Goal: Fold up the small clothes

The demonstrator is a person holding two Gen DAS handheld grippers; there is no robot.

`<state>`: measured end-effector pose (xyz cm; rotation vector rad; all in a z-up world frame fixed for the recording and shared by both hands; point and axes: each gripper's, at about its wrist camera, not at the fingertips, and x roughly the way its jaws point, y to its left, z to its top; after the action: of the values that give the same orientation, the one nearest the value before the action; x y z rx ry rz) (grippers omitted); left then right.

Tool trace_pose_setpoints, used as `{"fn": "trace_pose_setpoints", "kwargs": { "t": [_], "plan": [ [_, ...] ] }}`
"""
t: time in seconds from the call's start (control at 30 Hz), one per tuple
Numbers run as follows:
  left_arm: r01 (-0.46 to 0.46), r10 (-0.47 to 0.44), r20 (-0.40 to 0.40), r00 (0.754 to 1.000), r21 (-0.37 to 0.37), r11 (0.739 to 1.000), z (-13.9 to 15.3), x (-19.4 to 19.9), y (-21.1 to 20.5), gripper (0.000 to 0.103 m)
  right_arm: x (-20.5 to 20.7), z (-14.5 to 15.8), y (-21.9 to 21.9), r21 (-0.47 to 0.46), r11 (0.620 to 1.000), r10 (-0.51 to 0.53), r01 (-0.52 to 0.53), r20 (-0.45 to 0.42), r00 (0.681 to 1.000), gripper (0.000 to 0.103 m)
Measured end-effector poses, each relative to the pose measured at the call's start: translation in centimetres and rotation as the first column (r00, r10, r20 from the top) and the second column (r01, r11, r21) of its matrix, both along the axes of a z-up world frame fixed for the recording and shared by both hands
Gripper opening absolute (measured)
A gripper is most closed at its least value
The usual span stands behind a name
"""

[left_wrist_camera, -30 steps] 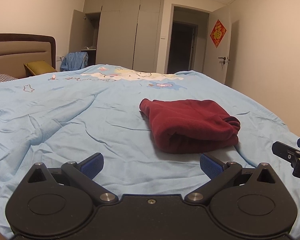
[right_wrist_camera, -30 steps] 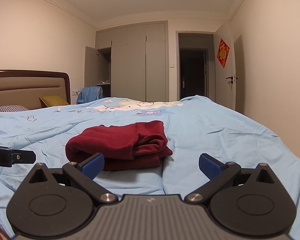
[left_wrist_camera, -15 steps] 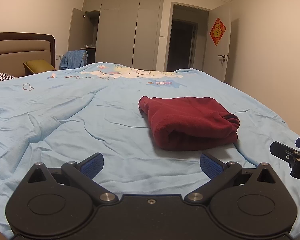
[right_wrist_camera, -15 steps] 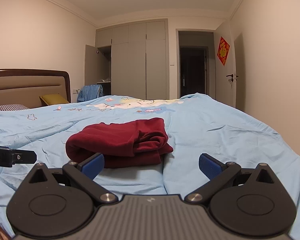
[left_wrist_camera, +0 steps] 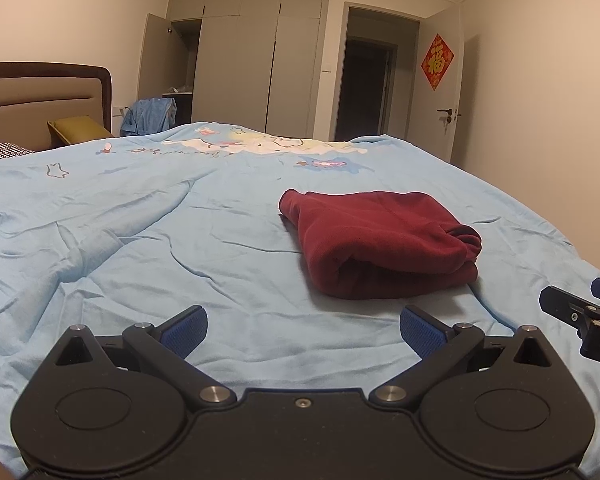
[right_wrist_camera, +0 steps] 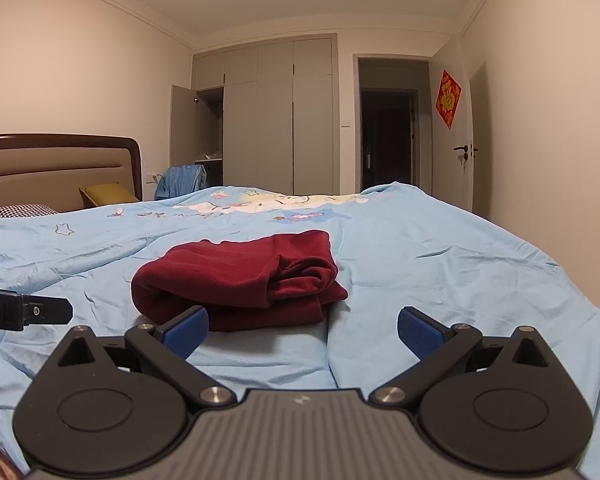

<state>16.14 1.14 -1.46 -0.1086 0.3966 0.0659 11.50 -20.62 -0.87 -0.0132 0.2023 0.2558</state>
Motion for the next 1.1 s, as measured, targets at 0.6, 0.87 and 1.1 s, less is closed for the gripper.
{"fn": "trace_pose_setpoints", "kwargs": {
  "t": [0.6, 0.87, 1.1],
  "plan": [
    [-0.004, 0.004, -0.009, 1.0, 0.0, 1.0, -0.2, 0.1, 0.2, 0.102, 0.1, -0.1, 0.0, 0.002, 1.0, 0.0, 0.0, -0.004, 1.0, 0.103],
    [-0.027, 0.029, -0.027, 0.999, 0.048, 0.998, 0.2, 0.2, -0.5, 0.102, 0.1, -0.2, 0.0, 0.0, 1.0, 0.002, -0.002, -0.006, 1.0, 0.103],
    [-0.057, 0.058, -0.022, 0.998, 0.047, 0.997, 0.3, 0.0, -0.5, 0.102, 0.0, -0.2, 0.0, 0.001, 1.0, 0.002, -0.002, -0.005, 1.0, 0.103]
  ]
}}
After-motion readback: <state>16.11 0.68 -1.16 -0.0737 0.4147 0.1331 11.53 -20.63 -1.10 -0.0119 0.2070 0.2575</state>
